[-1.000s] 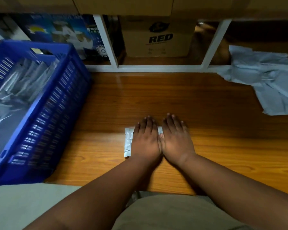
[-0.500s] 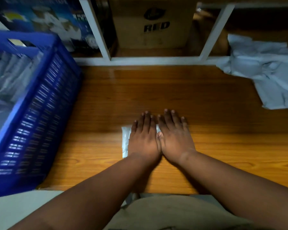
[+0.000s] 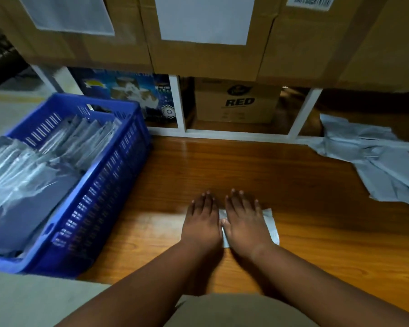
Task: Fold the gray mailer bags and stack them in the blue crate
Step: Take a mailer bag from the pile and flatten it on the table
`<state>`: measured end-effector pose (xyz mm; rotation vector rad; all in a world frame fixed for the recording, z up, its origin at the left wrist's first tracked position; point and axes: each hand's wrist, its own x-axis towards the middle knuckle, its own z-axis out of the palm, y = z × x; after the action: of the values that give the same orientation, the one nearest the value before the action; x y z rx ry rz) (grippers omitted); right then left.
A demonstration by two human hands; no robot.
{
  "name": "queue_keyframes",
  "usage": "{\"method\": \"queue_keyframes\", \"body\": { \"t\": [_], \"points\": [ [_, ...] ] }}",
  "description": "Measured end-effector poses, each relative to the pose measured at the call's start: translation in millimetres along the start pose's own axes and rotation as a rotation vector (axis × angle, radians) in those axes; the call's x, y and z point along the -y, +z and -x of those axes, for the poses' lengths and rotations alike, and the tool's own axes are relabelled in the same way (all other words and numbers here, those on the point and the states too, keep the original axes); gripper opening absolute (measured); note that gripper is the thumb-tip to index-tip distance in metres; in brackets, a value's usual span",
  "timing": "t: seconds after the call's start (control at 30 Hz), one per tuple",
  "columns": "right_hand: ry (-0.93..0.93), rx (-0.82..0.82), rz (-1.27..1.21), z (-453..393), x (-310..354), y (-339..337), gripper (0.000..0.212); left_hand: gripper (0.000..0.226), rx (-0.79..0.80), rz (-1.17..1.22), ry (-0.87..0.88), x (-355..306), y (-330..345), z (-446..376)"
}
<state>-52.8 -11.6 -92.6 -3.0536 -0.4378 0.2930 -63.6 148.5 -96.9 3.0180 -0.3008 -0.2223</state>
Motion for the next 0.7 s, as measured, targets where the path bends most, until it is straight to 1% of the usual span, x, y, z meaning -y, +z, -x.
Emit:
{"method": "queue_keyframes", "body": {
  "t": [0.1,0.2,0.37,0.5,0.7],
  "points": [
    [0.066,0.019,0.038,-3.2,4.5,12.7,0.073,0.071,-0.013,0.043,-0.030,1.4,5.6,6.4],
    [0.072,0.017,0.062,-4.2,4.8,19.2,0.070,0.070,-0.060,0.039,-0.026,2.5,12.4,8.6],
    [0.047,0.016,0.072,-7.2,3.8,19.7,0.066,0.072,-0.006,0.036,-0.027,2.9,14.3,6.2],
    [0.057,0.008,0.106,-6.9,3.1,20.7,0.066,0.072,-0.005,0.016,-0.029,2.9,17.1,4.3],
    [0.040,0.032,0.049,-3.9,0.9,12.2,0.068,0.073,-0.004,0.023,-0.023,2.7,13.0,10.7]
  ]
}}
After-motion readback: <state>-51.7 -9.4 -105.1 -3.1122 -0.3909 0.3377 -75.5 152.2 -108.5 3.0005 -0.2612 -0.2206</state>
